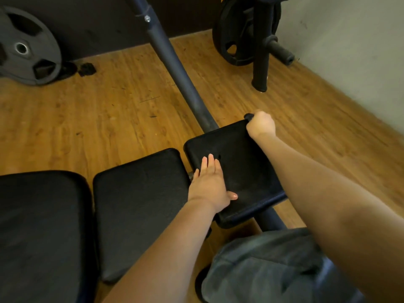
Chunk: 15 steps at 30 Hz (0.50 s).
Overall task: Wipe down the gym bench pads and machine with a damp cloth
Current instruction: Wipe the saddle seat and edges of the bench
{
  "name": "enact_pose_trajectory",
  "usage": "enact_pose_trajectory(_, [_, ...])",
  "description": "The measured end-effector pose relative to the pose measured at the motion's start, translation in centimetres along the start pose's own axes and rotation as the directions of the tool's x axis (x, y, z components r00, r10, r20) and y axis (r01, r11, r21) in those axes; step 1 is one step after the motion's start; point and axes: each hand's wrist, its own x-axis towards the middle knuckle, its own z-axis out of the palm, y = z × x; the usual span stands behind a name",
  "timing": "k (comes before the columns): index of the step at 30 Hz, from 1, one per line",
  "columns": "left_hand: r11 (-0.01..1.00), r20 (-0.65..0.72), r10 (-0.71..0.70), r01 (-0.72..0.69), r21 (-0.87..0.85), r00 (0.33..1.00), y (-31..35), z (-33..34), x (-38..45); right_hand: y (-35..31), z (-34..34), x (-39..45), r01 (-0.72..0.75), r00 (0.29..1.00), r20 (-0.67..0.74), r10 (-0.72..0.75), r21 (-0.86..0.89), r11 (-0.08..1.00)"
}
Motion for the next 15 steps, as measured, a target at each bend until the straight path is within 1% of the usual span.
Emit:
enact_pose_trajectory(3, [1.0,-0.001,0.006,-0.006,-0.004,1.0,-0.1,0.0,0.0,1.4,-1.1,-1.3,-0.023,0.999,0.025,0.022,0.031,0.999])
enact_pose_trajectory(9, [1.0,0.008,0.001,-0.001,-0.001,1.0,0.2,-0.3,-0.3,7.4,-4.1,-7.3,-0.137,0.979,0.151,0.14,-0.035,0.99])
enact_pose_trajectory(15, [1.0,-0.016,-0.017,0.017,-0.005,1.0,0.4,-0.1,-1.4,8.6,-6.0,-11.1,-0.101,0.967,0.222,0.128,-0.133,0.986])
